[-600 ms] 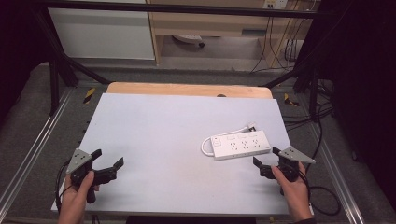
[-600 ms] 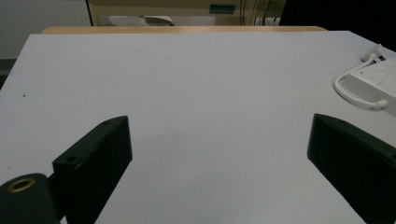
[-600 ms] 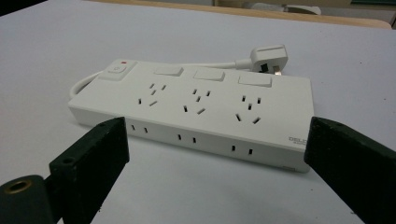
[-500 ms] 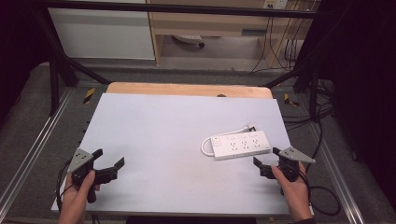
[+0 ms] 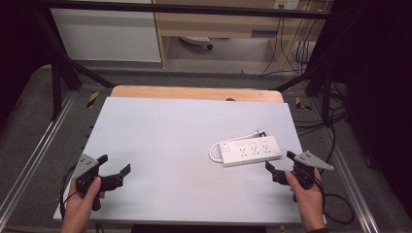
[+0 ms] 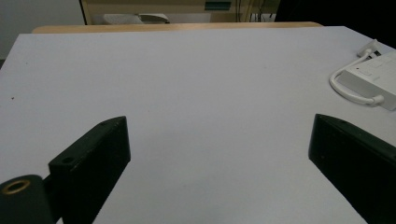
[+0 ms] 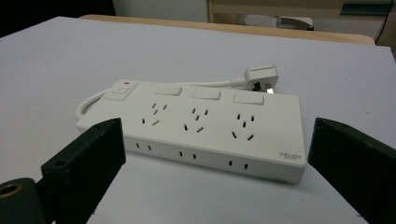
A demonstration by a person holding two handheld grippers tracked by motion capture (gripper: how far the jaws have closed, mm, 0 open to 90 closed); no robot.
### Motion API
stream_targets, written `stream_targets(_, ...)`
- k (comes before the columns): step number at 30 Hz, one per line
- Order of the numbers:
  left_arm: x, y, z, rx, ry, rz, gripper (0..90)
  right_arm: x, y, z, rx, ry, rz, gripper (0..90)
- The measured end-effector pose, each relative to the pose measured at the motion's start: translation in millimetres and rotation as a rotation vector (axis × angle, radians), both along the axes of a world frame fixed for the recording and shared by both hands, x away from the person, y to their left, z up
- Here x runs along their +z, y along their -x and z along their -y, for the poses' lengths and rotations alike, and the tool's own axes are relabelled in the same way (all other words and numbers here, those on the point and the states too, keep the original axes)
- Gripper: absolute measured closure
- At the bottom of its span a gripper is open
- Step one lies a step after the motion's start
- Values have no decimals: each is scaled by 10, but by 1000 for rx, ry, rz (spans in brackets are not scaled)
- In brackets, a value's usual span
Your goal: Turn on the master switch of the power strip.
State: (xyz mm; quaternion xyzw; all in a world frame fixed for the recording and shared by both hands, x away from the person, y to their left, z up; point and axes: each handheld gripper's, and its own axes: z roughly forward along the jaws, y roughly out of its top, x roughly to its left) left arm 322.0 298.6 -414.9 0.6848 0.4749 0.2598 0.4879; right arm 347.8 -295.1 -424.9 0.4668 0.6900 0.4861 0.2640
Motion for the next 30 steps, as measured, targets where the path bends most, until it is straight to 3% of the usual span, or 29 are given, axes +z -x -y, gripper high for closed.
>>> stream_targets(14, -9, -11, 25, -20, -6, -4, 54, 94, -13, -102, 13, -34, 15, 26)
stream_targets(30, -18, -15, 21, -14, -9, -10, 55, 390, -252, -247, 11, -47, 82, 29)
